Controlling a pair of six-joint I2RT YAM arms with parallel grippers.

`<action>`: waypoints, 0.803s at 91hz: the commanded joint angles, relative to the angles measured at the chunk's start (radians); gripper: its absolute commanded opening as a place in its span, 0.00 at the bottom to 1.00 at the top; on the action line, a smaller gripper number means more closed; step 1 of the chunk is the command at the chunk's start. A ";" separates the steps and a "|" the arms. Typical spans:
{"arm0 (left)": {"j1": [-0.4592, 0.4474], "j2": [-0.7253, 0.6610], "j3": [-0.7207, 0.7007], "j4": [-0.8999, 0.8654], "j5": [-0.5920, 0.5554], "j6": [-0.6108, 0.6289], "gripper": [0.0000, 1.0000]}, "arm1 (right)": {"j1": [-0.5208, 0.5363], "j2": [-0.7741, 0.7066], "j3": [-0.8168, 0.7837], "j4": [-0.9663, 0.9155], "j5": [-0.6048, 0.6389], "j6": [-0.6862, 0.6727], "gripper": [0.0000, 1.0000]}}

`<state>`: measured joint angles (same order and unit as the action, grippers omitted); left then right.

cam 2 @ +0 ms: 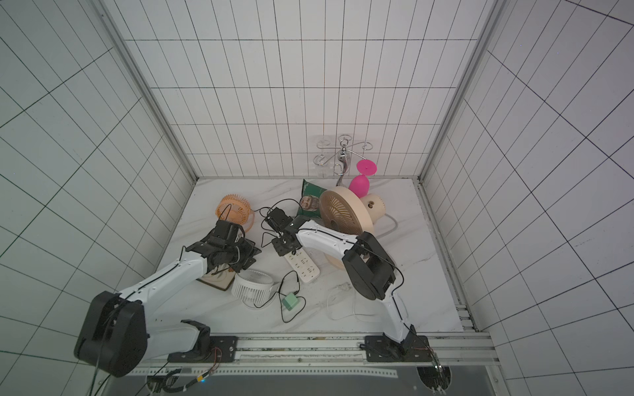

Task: Unplug the desk fan from the power strip
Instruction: Remove the plug from the socket.

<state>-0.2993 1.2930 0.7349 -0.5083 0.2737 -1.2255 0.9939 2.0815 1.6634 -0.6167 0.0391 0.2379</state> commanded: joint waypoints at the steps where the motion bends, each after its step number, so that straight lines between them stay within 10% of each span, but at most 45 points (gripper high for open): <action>1: 0.002 0.028 0.025 0.058 0.033 0.024 0.39 | -0.003 -0.002 0.022 -0.023 0.005 -0.015 0.30; 73: 0.003 0.356 0.056 0.457 0.226 0.082 0.47 | 0.006 -0.120 -0.125 0.038 -0.030 -0.032 0.23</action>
<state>-0.2993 1.6157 0.7685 -0.1349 0.4610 -1.1652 0.9951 2.0075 1.5532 -0.5797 0.0208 0.2131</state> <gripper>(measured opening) 0.477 0.301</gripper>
